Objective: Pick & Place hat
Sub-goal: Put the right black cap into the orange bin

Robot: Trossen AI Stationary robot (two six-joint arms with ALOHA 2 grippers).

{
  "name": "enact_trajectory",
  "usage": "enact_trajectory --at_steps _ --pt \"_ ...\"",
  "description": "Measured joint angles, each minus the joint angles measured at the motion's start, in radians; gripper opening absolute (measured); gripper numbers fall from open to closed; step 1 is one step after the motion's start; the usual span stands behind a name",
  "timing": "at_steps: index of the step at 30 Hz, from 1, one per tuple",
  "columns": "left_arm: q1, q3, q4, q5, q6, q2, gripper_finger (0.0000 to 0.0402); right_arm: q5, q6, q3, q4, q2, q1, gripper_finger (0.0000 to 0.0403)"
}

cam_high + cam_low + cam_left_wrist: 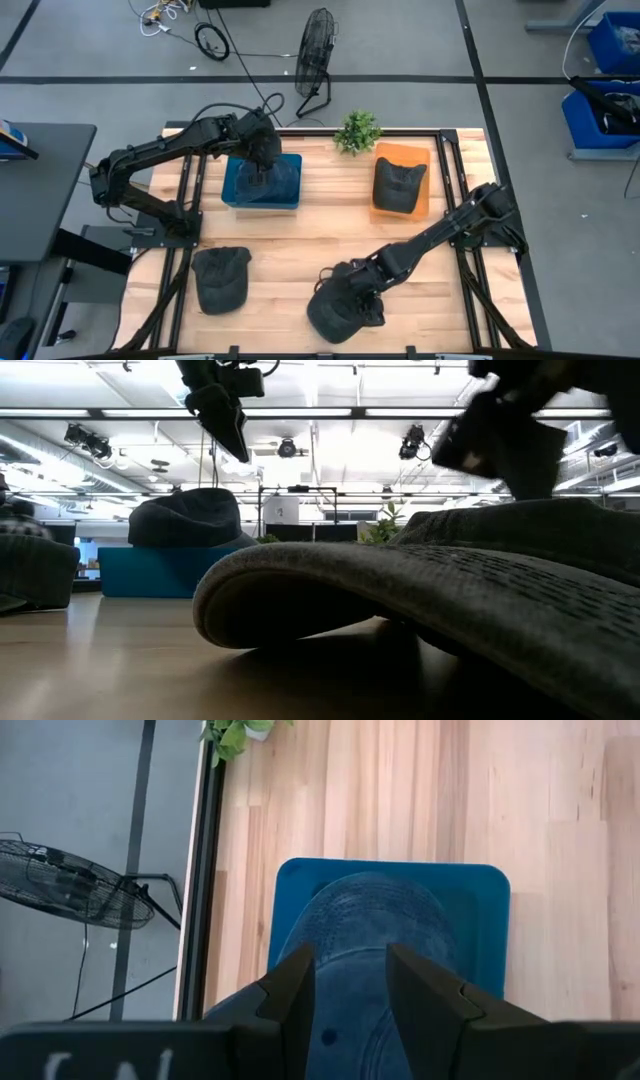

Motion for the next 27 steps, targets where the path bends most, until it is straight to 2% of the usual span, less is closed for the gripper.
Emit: enact_trajectory --at_steps 5,8,12,14,16,22,27 --pt "0.000 0.000 0.000 0.000 -0.004 0.000 0.0128 -0.053 -0.016 0.000 0.043 0.082 0.017 0.0221" --pt "0.000 0.000 -0.002 0.000 -0.006 0.000 0.0128 -0.006 -0.018 0.000 0.054 0.086 0.016 0.0221" --pt "0.000 0.000 -0.007 0.000 -0.008 0.000 0.0128 0.124 -0.058 0.000 0.033 0.085 0.014 0.0207" --pt "0.000 0.000 -0.007 0.000 -0.007 0.000 0.0128 0.136 -0.073 -0.005 0.033 0.085 0.009 0.0188" --pt "0.000 0.000 -0.008 0.000 -0.007 0.000 0.0128 0.095 -0.076 -0.018 0.046 0.085 0.002 0.0158" --pt "0.000 0.000 -0.009 0.000 -0.006 0.000 0.0128 -0.010 -0.061 -0.034 0.022 0.078 -0.022 0.0021" --pt "0.000 0.001 -0.008 0.000 -0.006 0.000 0.0128 -0.049 -0.020 0.032 -0.208 0.032 -0.060 0.0017"
